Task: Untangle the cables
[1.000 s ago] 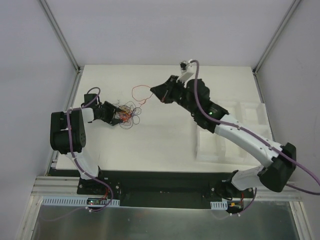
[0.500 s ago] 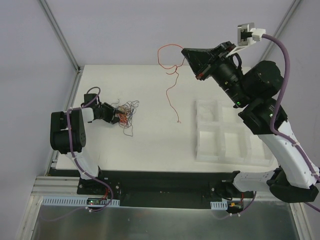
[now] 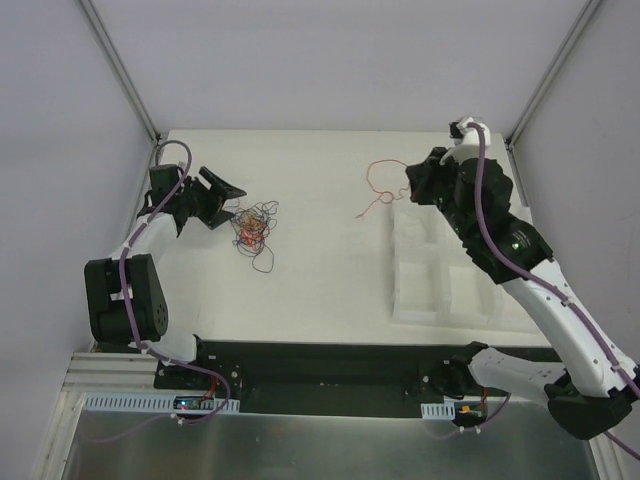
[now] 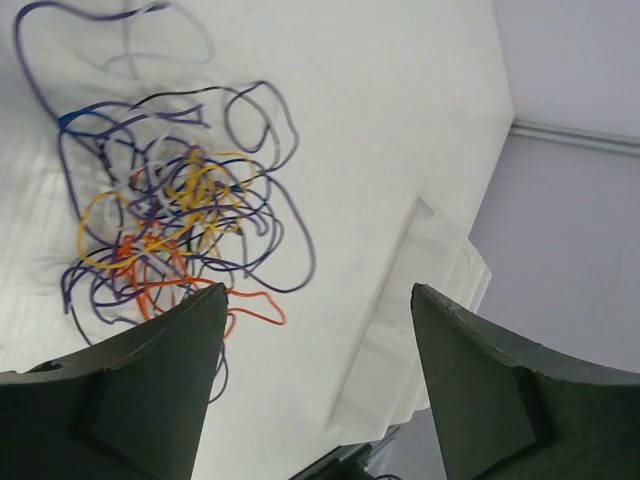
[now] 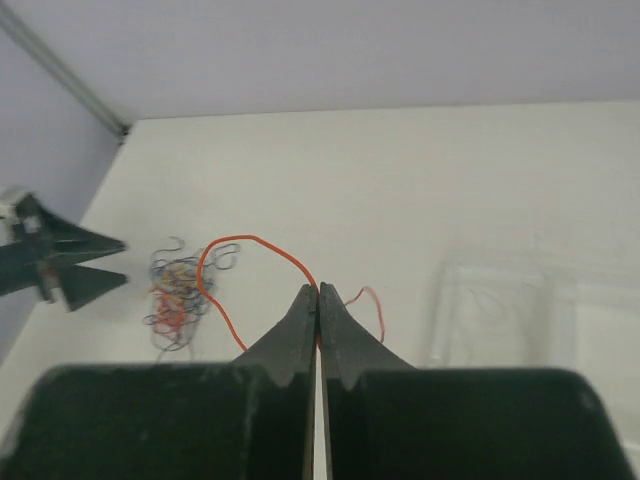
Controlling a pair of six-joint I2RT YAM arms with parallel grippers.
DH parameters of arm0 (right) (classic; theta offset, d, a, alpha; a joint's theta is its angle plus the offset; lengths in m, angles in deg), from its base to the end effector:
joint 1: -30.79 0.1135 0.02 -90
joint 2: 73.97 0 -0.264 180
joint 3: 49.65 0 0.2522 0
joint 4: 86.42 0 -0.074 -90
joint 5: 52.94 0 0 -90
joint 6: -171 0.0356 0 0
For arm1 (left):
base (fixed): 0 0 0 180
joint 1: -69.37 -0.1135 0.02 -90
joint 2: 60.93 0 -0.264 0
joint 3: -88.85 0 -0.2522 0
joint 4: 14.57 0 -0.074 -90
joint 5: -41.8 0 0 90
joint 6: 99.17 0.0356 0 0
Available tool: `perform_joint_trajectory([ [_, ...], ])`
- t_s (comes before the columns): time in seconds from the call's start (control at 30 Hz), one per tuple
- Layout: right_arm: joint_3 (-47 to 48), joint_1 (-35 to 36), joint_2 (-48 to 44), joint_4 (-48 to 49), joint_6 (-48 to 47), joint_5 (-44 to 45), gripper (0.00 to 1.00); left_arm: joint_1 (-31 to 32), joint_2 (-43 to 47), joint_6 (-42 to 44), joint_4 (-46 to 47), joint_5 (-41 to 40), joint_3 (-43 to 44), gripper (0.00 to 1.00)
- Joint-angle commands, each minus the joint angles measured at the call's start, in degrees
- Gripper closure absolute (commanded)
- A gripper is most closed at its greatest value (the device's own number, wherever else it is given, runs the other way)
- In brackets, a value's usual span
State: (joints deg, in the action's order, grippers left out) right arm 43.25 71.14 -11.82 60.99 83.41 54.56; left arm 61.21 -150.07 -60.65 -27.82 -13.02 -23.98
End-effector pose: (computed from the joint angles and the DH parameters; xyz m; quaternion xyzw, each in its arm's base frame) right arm 0.1756 0.1351 0.4724 -0.1307 0.7058 0.1489 0.6801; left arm 0.3337 0.0271 0.2237 -0.3003 0.8034 -0.4112 0.3085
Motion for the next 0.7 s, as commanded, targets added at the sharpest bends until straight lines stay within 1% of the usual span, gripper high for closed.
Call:
perform_joint_trajectory([
  [0.0,-5.0,-8.7,-7.2,-3.7,2.3,1.8,1.00,1.5,5.3,5.3,-0.2,-0.5,3.5,0.26],
  [0.13,-9.1,-13.8,-11.3,-6.6,1.6,-2.2,1.00,2.3,5.9,6.5,-0.2,2.7,5.4,0.27],
  [0.23,-10.8,-15.2,-13.7,-9.6,0.5,-2.0,1.00,2.6,6.1,6.8,-0.2,4.4,6.1,0.26],
  [0.4,-14.4,-16.0,-18.5,-11.7,-0.7,-2.7,1.00,3.9,8.0,8.3,-0.2,4.4,6.6,0.23],
  [0.5,-16.0,-15.9,-19.5,-11.9,-0.2,-3.7,1.00,4.6,8.5,8.9,-0.2,4.3,6.7,0.23],
  [0.57,-16.6,-15.9,-20.3,-13.2,-0.6,-3.8,1.00,5.0,8.4,9.4,-0.2,4.7,6.9,0.23],
  [0.67,-16.2,-16.0,-24.4,-12.3,-1.0,-4.3,1.00,5.3,8.2,9.6,-0.2,4.8,7.0,0.23],
])
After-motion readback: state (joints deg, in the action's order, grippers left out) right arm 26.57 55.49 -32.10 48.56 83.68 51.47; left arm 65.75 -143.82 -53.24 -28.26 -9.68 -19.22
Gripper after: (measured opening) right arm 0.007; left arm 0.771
